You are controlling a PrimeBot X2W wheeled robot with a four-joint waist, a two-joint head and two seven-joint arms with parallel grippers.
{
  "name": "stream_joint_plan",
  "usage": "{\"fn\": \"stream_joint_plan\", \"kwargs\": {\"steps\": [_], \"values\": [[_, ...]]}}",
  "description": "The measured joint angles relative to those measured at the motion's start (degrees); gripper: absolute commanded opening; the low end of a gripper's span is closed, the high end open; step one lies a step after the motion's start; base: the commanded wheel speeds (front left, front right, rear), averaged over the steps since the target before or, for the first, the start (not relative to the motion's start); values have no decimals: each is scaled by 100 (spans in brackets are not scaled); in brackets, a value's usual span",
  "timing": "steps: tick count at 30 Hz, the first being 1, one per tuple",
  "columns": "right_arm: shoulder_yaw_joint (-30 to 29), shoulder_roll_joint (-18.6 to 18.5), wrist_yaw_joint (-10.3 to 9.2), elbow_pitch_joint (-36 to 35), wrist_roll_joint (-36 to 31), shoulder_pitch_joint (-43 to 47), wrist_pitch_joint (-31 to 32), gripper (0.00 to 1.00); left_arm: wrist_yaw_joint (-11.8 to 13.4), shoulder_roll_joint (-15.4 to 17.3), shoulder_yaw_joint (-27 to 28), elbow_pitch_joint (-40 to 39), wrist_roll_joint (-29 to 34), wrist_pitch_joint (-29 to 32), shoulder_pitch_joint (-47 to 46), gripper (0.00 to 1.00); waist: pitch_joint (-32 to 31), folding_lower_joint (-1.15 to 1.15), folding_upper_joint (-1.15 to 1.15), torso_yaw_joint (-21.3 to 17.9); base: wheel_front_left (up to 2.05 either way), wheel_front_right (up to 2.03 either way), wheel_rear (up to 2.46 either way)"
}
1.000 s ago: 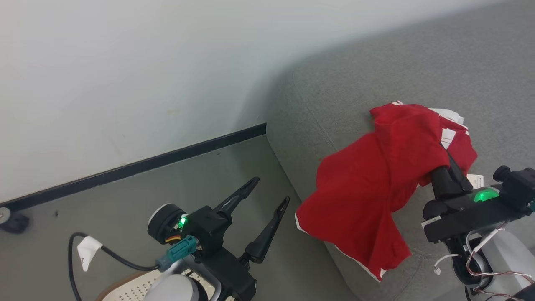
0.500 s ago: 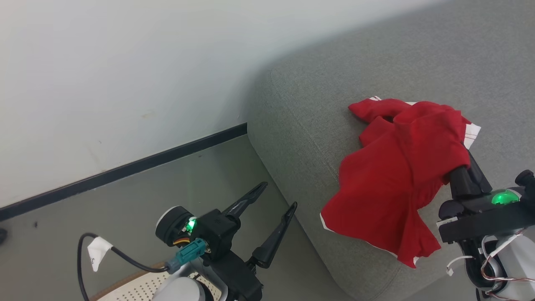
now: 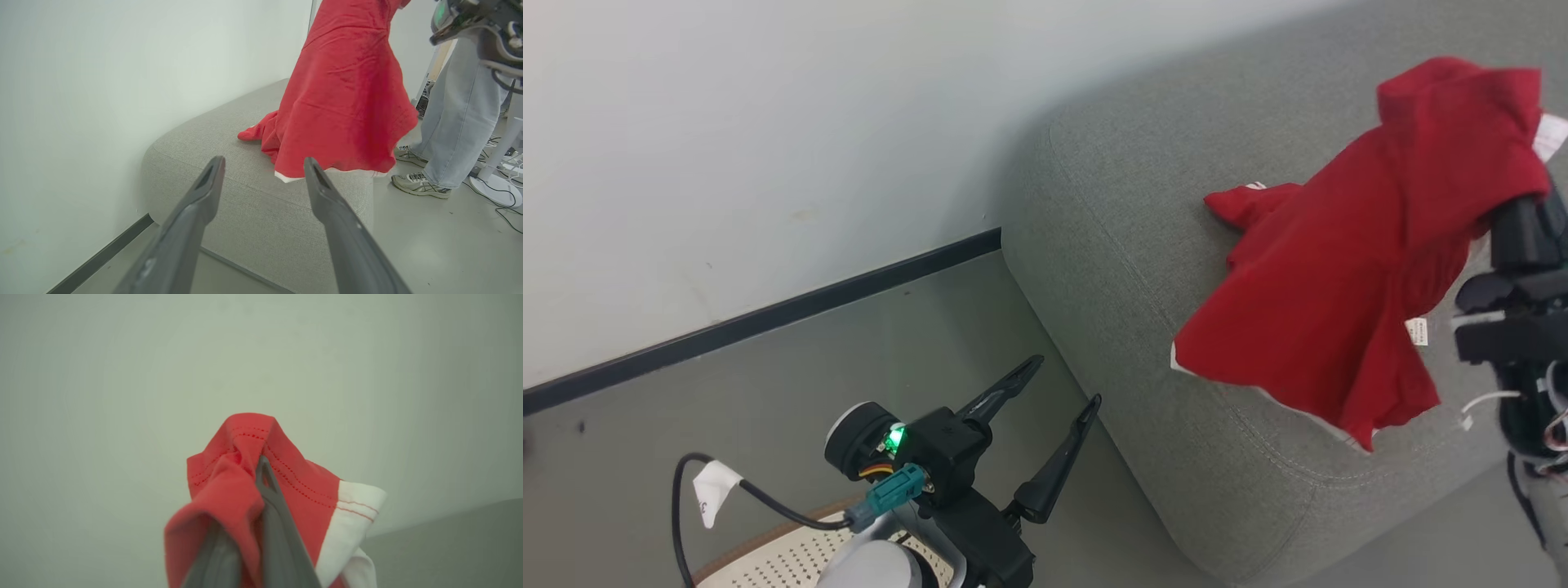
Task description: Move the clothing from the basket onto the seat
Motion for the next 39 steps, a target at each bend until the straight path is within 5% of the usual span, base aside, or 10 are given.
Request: {"fn": "stream_joint_plan", "kwargs": {"steps": [10,26,39], "values": [[-71,-746,0,149,677,-1299,-42,0,-1,2,-44,-33,8,108,-96,100,239,0,0,71,0,0,0],[-386,-1556,0,1769,1316,-2456,-44,0,-44,185,-69,-369,223,404,-353,100,878,0,0,289,0,0,0],[-794,-1606,0,2987,1035,-2816,-43,0,-48,365,-59,-615,307,612,-647,100,1555,1,1,415,0,0,0]]}}
